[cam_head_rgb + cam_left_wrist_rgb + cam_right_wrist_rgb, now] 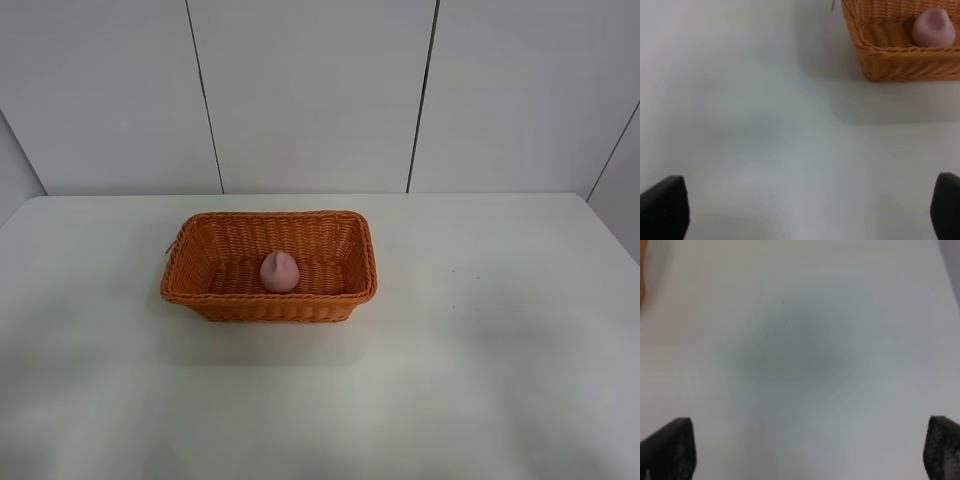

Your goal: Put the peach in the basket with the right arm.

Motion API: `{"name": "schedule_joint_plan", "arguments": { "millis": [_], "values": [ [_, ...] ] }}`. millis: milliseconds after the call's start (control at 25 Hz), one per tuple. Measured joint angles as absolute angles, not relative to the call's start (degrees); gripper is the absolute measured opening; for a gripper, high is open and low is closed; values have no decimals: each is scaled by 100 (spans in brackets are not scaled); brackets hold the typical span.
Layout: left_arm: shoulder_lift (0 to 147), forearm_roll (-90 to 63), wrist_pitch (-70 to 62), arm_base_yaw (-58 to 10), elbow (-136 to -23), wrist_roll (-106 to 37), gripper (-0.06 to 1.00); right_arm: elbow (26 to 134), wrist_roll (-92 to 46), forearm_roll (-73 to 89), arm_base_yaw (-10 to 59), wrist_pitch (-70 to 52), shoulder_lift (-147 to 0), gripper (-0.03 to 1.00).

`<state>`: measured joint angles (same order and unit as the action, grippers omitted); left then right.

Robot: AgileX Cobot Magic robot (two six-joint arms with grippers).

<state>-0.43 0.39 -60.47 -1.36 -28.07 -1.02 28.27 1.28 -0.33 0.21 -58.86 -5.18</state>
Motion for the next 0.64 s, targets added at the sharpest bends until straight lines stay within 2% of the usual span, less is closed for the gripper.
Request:
{"name": "schedule_joint_plan", "arguments": {
  "millis": [160, 640],
  "values": [
    [-43, 39, -6047, -136, -2807, -102, 99, 2813, 128, -33, 21, -5886, 6, 70],
    [-43, 39, -6047, -136, -2807, -102, 99, 2807, 128, -33, 38, -5886, 20, 70]
  ]
}}
